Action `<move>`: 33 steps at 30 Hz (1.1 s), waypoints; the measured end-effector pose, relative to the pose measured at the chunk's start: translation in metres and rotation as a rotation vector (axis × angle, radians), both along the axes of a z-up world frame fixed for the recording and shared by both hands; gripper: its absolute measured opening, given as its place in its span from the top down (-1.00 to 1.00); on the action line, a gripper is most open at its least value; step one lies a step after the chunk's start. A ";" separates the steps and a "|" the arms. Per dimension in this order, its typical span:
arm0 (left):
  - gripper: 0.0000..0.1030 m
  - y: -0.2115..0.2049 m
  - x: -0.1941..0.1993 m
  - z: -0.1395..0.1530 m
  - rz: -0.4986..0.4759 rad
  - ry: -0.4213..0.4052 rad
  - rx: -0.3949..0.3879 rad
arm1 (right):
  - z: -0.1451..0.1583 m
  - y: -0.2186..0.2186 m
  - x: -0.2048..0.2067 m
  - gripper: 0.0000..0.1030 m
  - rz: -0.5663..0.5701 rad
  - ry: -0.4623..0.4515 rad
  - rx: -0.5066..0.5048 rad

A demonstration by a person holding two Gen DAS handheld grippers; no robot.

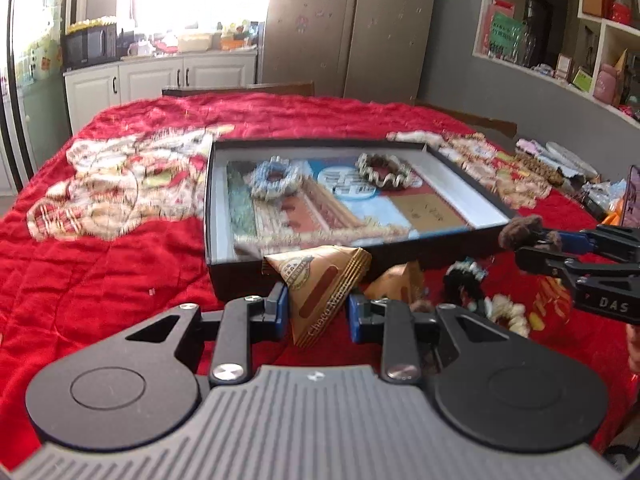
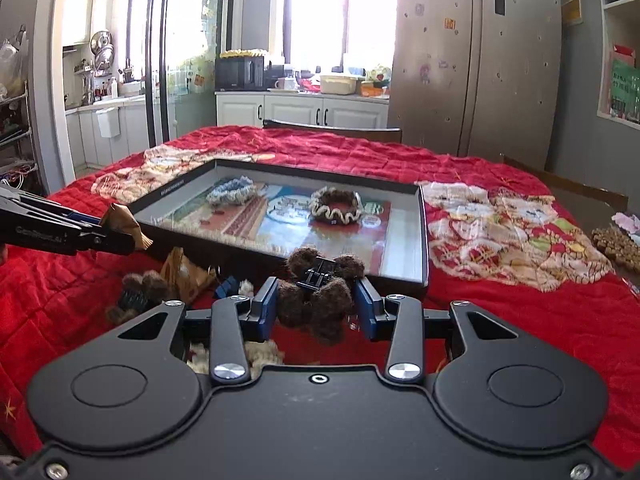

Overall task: Organize objects
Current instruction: 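Carry the paper packet and fuzzy clip over the black box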

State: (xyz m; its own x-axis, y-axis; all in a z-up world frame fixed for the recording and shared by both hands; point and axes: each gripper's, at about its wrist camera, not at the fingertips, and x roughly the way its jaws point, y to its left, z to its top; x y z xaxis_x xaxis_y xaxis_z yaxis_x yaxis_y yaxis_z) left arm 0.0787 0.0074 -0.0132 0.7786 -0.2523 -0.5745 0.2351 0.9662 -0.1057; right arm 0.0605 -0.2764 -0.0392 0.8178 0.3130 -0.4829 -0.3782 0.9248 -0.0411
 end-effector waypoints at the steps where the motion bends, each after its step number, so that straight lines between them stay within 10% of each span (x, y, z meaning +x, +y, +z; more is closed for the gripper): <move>1: 0.37 -0.001 0.001 0.004 -0.001 -0.011 0.001 | 0.002 0.000 0.002 0.25 0.000 -0.005 0.003; 33: 0.37 -0.045 0.134 0.012 0.050 -0.082 0.021 | 0.014 0.026 0.147 0.25 -0.098 -0.043 0.028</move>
State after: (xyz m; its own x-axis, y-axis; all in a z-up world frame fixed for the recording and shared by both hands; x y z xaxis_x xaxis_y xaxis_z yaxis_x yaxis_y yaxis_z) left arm 0.2130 -0.0373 -0.0010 0.8346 -0.2003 -0.5132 0.1935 0.9788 -0.0674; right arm 0.2079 -0.2502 -0.0256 0.8650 0.2437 -0.4386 -0.2846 0.9582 -0.0288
